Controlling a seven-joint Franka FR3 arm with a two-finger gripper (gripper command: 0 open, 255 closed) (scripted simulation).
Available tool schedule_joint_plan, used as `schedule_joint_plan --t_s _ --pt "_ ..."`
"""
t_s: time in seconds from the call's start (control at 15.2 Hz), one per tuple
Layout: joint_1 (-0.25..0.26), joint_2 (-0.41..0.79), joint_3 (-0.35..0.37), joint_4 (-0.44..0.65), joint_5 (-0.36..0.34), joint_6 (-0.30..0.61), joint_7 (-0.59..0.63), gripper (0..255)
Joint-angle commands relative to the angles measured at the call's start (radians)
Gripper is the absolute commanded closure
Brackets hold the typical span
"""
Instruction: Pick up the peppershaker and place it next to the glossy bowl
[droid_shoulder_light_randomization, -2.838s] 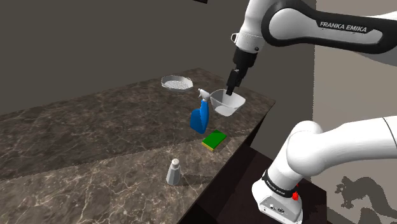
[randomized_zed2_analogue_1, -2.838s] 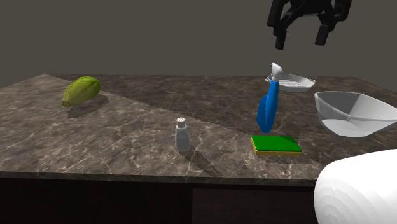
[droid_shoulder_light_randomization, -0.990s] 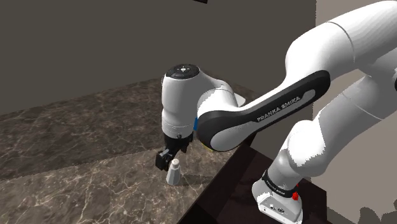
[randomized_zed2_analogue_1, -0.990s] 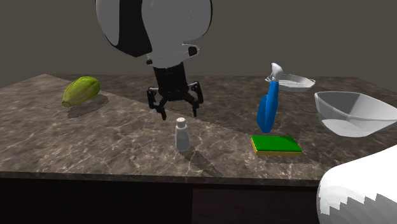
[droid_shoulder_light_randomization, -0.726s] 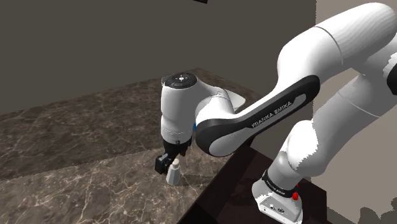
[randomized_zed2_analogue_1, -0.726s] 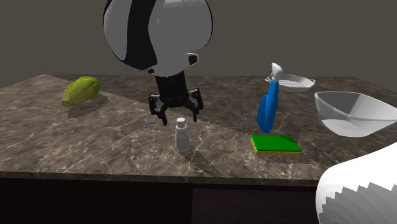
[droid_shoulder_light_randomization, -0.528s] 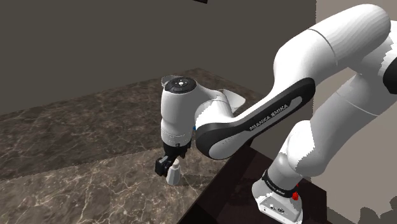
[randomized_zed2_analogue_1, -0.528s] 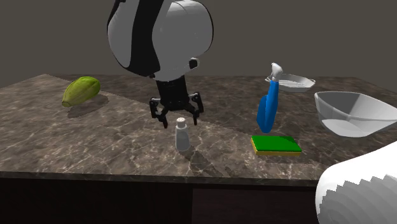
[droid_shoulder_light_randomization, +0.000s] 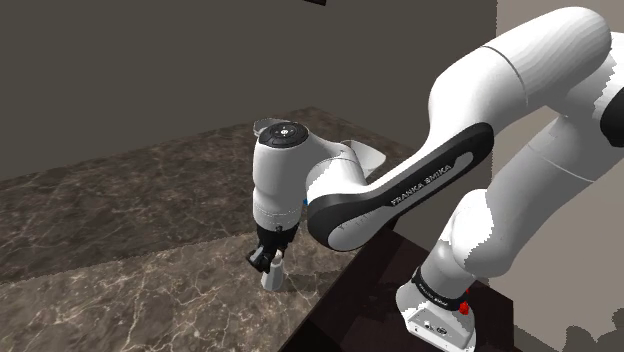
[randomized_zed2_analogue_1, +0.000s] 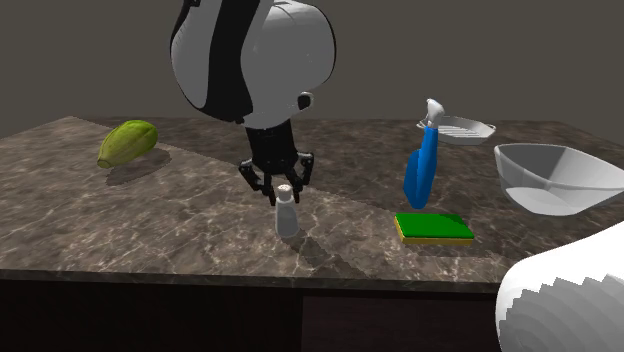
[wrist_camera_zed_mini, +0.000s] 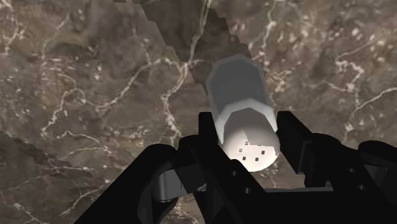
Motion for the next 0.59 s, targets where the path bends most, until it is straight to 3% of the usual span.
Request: schedule_joint_plan --t_s 0.0,0.53 --pt "0.000 0.000 0.000 0.000 0.000 0.000 0.000 255" --pt "0.003 -0.012 -0.003 0.005 0.010 -0.015 -0.009 255"
